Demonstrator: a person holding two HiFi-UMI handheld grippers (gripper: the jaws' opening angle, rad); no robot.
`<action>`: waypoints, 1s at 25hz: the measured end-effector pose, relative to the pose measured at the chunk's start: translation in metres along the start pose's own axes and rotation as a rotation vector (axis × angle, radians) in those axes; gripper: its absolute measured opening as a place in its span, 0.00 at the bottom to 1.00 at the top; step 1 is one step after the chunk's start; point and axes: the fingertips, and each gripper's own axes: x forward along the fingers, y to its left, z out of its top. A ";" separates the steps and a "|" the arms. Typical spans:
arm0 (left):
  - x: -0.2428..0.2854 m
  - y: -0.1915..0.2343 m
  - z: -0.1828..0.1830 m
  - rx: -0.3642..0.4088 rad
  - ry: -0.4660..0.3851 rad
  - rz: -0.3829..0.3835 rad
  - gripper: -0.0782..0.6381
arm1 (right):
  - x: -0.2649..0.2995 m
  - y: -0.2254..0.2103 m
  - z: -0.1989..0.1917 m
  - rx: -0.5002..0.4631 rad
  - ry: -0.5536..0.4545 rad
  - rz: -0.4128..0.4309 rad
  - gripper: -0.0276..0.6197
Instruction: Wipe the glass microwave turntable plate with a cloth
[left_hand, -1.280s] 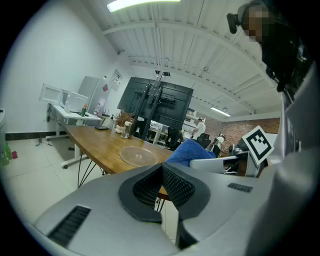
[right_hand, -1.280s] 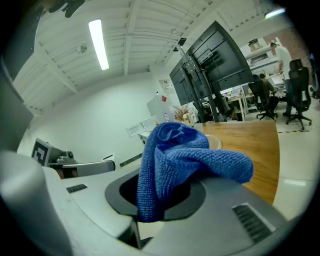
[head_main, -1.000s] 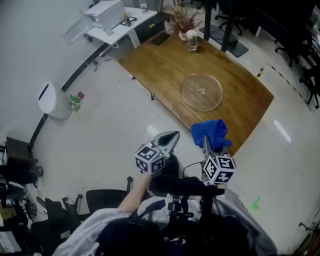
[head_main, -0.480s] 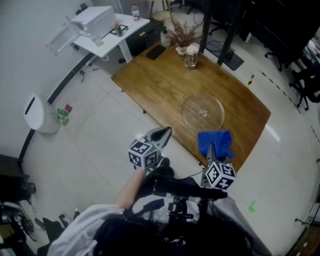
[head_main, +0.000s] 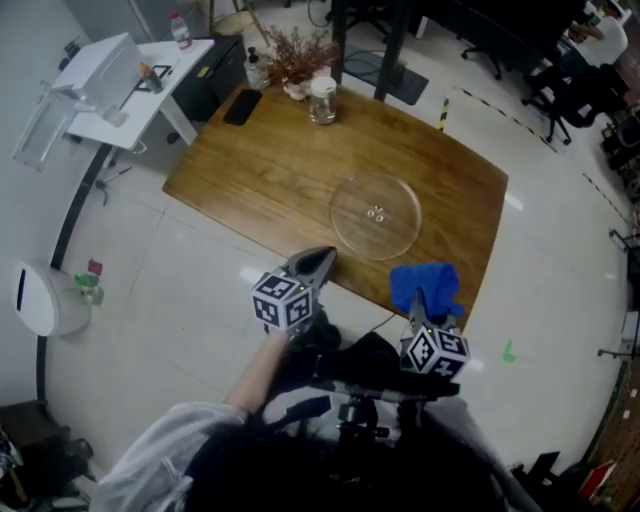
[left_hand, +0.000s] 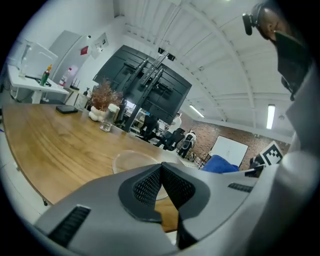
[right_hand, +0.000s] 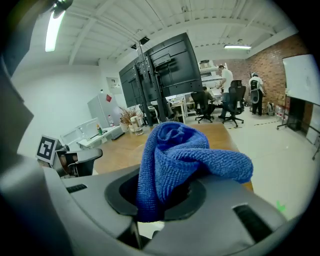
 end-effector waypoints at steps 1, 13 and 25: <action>0.004 -0.002 -0.003 -0.007 0.011 -0.015 0.11 | -0.004 -0.005 -0.001 0.008 0.007 -0.024 0.16; 0.004 0.026 -0.008 -0.080 0.017 0.024 0.11 | 0.046 0.001 0.038 -0.081 0.043 -0.012 0.16; 0.003 0.052 0.016 -0.113 -0.057 0.068 0.11 | 0.227 0.092 0.102 -0.396 0.097 0.191 0.16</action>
